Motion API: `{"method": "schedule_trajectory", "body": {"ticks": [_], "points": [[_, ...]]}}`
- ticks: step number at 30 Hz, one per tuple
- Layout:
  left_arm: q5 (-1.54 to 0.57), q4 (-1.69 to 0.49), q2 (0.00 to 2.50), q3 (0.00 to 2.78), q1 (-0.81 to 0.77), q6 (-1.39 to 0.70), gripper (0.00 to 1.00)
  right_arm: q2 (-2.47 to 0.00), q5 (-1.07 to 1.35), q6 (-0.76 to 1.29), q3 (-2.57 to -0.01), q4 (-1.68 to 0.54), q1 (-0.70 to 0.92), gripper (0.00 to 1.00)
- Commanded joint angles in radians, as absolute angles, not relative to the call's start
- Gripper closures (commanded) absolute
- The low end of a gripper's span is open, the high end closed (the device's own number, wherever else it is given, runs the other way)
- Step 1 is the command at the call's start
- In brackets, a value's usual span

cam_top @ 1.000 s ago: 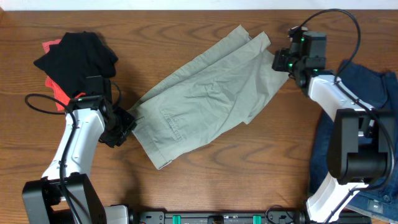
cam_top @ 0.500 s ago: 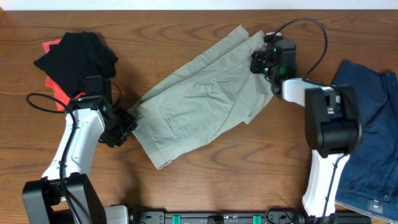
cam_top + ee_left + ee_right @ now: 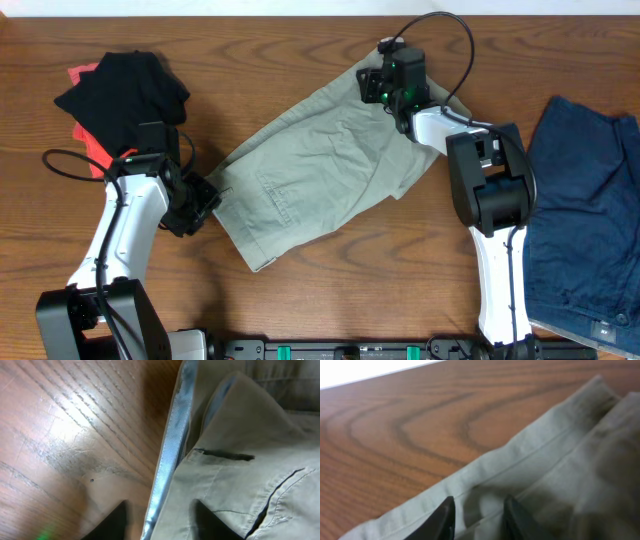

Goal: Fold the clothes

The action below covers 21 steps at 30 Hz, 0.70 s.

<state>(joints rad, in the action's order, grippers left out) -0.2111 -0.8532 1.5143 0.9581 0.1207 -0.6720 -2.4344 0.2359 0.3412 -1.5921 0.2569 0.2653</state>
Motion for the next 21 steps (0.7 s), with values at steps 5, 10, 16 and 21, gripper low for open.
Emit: {"method": "schedule_trajectory", "body": {"ticks": [5, 10, 16, 21], "points": [[-0.214, -0.871, 1.517, 0.965, 0.123, -0.635, 0.18, -2.286, 0.236, 0.203, -1.593, 0.06, 0.199, 0.23], [-0.214, -0.875, 1.517, 0.964, 0.123, -0.62, 0.17, -2.086, 0.236, 0.141, -1.593, -0.062, 0.158, 0.01], [-0.213, -0.874, 1.517, 0.964, 0.123, -0.62, 0.15, -1.951, 0.241, 0.141, -1.593, -0.218, 0.122, 0.01], [-0.213, -0.874, 1.517, 0.964, 0.123, -0.62, 0.14, -2.001, 0.235, 0.14, -1.591, -0.219, 0.13, 0.33]]}}
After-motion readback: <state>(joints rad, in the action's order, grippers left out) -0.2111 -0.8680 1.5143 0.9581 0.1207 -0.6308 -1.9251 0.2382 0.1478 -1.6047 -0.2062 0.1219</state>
